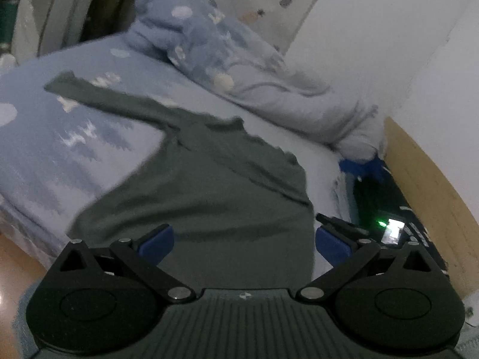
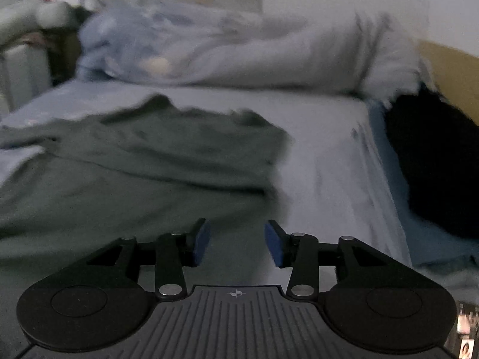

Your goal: Fold clothes

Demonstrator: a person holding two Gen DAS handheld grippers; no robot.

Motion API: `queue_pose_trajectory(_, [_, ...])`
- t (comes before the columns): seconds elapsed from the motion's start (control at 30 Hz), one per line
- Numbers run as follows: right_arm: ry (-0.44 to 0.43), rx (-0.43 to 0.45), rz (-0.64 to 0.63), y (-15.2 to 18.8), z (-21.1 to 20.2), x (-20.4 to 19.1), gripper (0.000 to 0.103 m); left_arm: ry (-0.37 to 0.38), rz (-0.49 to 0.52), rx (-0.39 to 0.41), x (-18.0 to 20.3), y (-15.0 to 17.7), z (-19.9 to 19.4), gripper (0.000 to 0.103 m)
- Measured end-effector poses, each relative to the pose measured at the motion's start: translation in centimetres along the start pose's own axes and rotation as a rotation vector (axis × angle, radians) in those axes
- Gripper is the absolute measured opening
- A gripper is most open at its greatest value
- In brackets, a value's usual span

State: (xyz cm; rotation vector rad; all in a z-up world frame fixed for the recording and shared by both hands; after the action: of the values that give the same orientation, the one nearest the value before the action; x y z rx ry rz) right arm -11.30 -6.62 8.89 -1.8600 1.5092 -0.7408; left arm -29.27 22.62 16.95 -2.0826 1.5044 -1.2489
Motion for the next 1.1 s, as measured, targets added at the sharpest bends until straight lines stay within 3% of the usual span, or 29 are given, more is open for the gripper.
queue_pose_trajectory(0.2, [-0.156,0.051,-0.034,-4.2,-2.1,-4.5,0.063,-0.090,-0.047,0.137,-4.4,-3.4,2.8,0.103])
queue_pose_trajectory(0.33, [-0.221,0.087,-0.124,-7.0,-2.3,-8.5,0.069,-0.171,-0.141,0.249,-10.3,-6.8,7.2,0.103])
queue_pose_trajectory(0.5, [-0.280,0.117,-0.191,-8.6,-1.6,-13.3,0.071,-0.179,-0.353,0.353,-21.3,-11.3,12.7,0.103])
queue_pose_trajectory(0.77, [-0.375,0.106,-0.186,-8.6,-0.4,-19.3,0.071,-0.185,-0.696,0.490,-38.9,-16.6,17.1,0.103])
queue_pose_trajectory(0.93, [-0.389,0.088,-0.193,-8.2,0.9,-21.7,0.071,-0.191,-0.780,0.460,-44.6,-19.0,20.0,0.099])
queue_pose_trajectory(1.1, [-0.385,0.069,-0.190,-7.9,1.6,-22.3,0.071,-0.224,-0.682,0.416,-45.4,-21.7,22.0,0.099])
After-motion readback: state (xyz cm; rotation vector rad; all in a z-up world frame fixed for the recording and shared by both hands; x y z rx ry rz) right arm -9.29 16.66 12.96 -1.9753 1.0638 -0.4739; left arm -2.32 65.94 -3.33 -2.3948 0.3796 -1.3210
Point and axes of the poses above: each gripper's, at about its wrist camera, not at the fingertips, and z roughly the way its jaws point, x to its right, y to its underside, the point moved 4 cm from there along z, roughly the way its jaws point, and after that the axes turned 1 degree about -x, right-handed, at the moved point
